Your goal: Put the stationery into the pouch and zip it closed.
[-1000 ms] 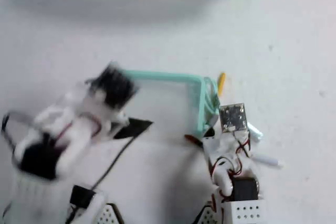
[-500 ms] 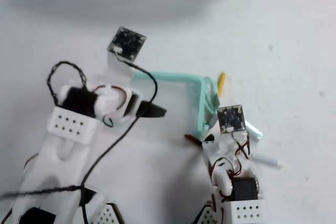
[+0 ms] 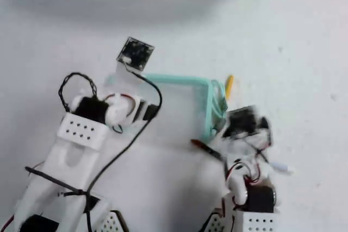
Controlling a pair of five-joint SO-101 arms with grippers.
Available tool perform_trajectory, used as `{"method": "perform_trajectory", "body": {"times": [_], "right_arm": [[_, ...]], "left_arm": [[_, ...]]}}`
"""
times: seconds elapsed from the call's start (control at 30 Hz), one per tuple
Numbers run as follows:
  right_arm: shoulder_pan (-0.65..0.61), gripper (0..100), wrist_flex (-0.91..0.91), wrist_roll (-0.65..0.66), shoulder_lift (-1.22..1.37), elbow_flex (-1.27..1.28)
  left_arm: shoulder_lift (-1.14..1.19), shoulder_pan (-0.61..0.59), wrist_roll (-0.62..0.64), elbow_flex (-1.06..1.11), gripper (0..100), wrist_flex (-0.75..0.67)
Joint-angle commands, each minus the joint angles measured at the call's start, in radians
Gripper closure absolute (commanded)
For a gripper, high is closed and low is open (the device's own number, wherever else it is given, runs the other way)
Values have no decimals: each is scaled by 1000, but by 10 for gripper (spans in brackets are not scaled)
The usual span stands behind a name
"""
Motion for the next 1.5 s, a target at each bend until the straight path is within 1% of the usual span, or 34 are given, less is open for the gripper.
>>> {"method": "perform_trajectory", "body": {"times": [0.0,0.07,0.13,0.2,0.27,0.3,0.37,0.43,0.57,0.63,0.77,0.93,1.0,1.17,1.3,1.47], "right_arm": [[-84,730,102,46,-8,-87],[-93,730,127,101,-5,-106],[-108,730,153,236,25,-118],[-105,732,186,367,104,-163],[-99,733,191,423,217,-244],[-96,733,186,427,278,-296],[-104,733,191,427,427,-417],[-105,731,203,425,593,-520],[-102,731,202,443,895,-591],[-97,731,136,486,970,-572],[-91,730,8,549,975,-489],[-84,730,-27,654,966,-442],[-93,730,-27,658,966,-442],[-182,730,-27,658,970,-440],[-186,730,-47,667,1032,-442],[-162,730,-143,690,1188,-450]], "left_arm": [[-2,-39,89,-9,717,-37],[-4,-74,146,-9,717,-44],[-4,-85,186,-26,717,-38],[-2,-79,219,-34,714,-25],[1,-68,224,-32,714,-25],[5,-68,206,-31,714,-26],[2,-68,129,-12,715,-35],[-2,-68,83,25,717,-81],[-2,-70,75,74,717,-153],[-2,-70,75,80,717,-164],[-1,-71,14,81,717,-180],[5,-134,-2,81,717,-215],[5,-148,-2,81,717,-216],[7,-150,-2,81,717,-233],[7,-151,-2,81,717,-232],[7,-147,-2,83,717,-229]]}}
